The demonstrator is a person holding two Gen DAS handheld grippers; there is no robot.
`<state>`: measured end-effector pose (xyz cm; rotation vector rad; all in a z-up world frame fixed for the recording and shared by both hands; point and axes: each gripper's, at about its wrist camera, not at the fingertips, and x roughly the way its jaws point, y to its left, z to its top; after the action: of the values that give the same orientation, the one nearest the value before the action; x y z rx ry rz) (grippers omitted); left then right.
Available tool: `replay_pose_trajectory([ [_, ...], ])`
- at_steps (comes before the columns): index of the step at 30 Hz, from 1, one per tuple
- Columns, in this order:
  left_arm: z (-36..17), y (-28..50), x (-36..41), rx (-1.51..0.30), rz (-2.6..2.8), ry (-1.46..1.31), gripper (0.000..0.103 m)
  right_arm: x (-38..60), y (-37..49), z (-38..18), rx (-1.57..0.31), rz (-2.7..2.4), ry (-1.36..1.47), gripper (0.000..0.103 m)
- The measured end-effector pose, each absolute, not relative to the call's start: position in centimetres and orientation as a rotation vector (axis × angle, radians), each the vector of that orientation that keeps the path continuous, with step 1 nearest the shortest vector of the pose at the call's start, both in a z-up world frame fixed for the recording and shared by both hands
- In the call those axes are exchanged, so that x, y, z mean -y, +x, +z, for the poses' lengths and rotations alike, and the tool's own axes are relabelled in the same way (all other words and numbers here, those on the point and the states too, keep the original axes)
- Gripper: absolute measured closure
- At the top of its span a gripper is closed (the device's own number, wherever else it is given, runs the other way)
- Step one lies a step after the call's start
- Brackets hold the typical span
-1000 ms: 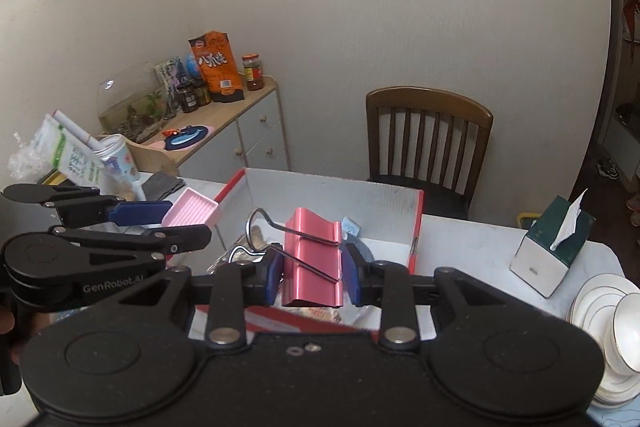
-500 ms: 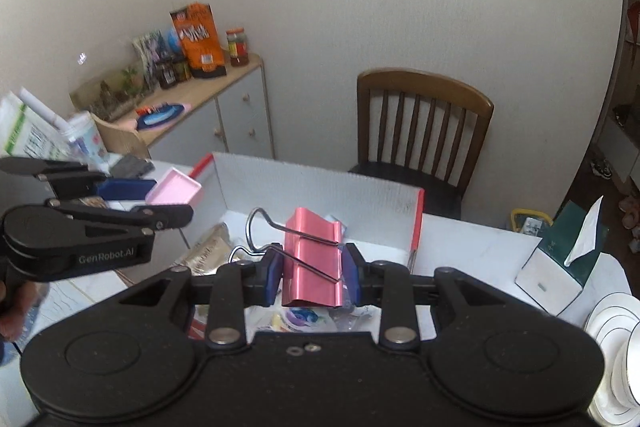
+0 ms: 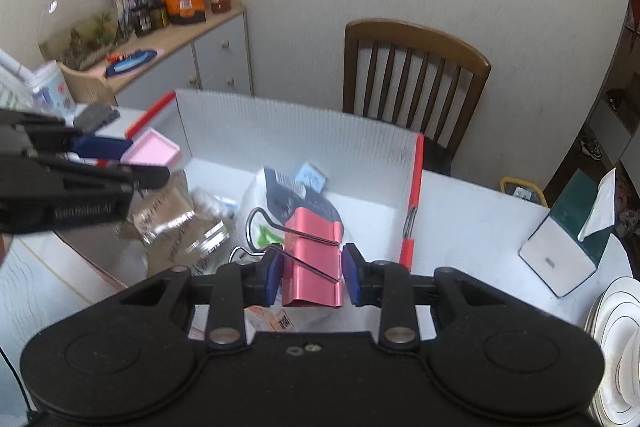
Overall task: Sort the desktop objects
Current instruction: 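Lower the pink tray and binder clip into the red box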
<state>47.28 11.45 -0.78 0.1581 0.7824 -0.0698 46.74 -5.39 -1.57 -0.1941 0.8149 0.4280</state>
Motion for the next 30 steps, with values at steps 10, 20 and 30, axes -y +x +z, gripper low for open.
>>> replay_pose_trajectory([
  [10,-2.6,49.1,-11.9,-0.844,-0.06,0.139,0.063,4.7,47.1,-3.8,-0.847,0.424,-0.232,0.072],
  [20,-3.5,50.0,-12.1,-0.877,-0.056,0.14,0.063,4.3,47.3,-5.0,-0.865,0.416,-0.224,0.072],
  [30,-4.1,50.1,-12.5,-0.899,-0.056,0.112,0.06,4.8,47.3,-5.0,-0.851,0.403,-0.22,0.064],
])
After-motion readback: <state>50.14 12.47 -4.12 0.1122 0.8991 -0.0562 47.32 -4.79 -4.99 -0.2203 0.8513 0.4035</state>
